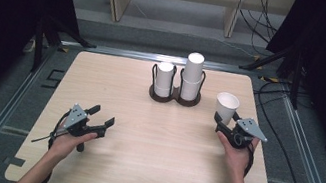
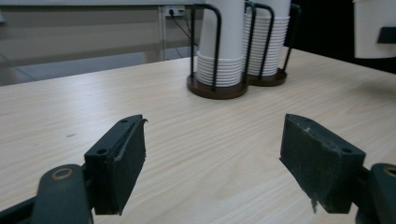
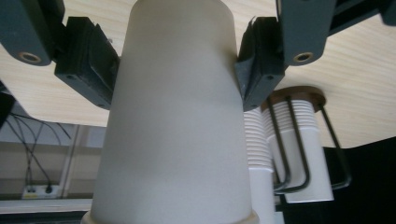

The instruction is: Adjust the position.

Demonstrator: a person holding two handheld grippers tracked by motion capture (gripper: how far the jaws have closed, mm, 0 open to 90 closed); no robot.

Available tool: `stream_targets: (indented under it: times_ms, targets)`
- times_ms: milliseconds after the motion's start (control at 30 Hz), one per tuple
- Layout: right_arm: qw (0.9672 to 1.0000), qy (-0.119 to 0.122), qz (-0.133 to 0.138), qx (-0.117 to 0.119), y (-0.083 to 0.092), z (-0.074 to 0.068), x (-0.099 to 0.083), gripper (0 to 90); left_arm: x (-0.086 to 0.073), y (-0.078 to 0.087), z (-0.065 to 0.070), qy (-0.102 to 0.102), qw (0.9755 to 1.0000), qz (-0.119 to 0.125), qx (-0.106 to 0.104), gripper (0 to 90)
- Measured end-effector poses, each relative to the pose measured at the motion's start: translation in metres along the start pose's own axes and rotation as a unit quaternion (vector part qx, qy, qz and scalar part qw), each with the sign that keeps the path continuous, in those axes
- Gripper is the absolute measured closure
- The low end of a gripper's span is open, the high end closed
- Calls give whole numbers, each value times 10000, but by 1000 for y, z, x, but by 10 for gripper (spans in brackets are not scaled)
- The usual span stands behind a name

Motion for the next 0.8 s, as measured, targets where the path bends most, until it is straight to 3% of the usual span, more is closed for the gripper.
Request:
stream_targets:
  times_ms: [33,100,167,200,267,300,433,600,667,800]
  targets:
    - [9998,-147,75,-60,0,1,1,348,-1,2,-2,-48,10000,-44,67,220]
    - [9999,29,27,-164,1,8,1,347,-4,3,-6,-12,9998,-22,202,220]
    - [9997,-100,109,-203,2,12,3,347,-6,3,-9,-109,9994,1,343,218]
    - [9996,-69,178,-218,1,14,4,347,-5,1,-10,-117,9992,125,362,218]
    - [9991,-150,185,-355,2,18,4,347,-7,3,-12,-90,9988,60,475,218]
    - [9991,-89,289,-285,0,18,6,347,-6,3,-12,-146,9987,83,489,218]
    - [9987,-239,234,-384,1,17,3,346,-6,3,-13,-149,9984,144,522,218]
    - [9989,-222,187,-370,0,14,2,346,-9,4,-12,-157,9984,127,520,218]
    - [9988,-227,185,-385,-1,15,3,346,-9,2,-11,-136,9986,230,460,218]
    - [9987,-266,233,-380,-3,14,5,346,-11,7,-12,-135,9984,106,539,218]
Point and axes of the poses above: each handheld gripper's, and its own axes: y roughly backward along the jaws, x roughly out of its top, z roughly to its right, the point moved 10 cm from there along -y, roughly forward along the jaws, and after that the axes turned 5 degrees about z, right-handed, at the moved point
